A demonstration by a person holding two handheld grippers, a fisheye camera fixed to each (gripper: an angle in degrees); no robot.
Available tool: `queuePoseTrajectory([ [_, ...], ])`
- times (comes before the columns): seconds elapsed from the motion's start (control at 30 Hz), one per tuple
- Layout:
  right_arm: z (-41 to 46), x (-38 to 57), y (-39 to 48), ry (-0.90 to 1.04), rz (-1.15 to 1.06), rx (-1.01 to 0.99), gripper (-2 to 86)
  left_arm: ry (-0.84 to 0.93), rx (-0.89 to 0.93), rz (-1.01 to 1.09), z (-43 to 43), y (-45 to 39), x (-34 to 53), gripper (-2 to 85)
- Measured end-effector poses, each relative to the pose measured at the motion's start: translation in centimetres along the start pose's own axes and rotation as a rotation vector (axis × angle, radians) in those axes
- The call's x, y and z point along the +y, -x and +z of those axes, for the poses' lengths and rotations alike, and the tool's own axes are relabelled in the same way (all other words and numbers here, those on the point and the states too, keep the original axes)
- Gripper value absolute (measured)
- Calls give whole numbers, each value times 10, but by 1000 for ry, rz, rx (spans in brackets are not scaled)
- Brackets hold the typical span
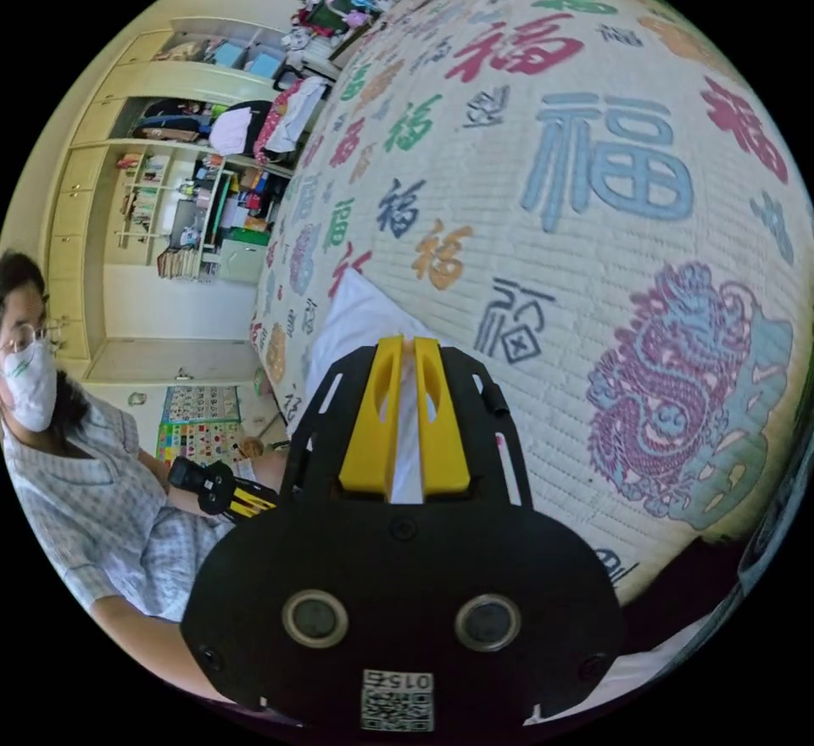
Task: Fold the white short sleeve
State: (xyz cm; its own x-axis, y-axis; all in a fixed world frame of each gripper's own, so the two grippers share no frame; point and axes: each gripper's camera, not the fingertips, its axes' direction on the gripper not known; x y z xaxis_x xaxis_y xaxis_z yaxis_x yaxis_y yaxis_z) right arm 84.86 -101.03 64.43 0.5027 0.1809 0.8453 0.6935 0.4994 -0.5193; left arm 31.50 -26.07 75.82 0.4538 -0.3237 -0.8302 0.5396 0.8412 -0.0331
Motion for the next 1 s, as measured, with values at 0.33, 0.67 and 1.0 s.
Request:
queuePoseTrajectory([
  [0.33,-37,59,-33,-164,142,157,51,91,282,114,39,11,-56,41],
  [0.67,52,60,-33,10,106,296,-3,232,-153,-53,72,91,-76,23],
  [1.0,14,151,-77,-181,276,113,52,53,-101,-95,55,112,-139,83],
])
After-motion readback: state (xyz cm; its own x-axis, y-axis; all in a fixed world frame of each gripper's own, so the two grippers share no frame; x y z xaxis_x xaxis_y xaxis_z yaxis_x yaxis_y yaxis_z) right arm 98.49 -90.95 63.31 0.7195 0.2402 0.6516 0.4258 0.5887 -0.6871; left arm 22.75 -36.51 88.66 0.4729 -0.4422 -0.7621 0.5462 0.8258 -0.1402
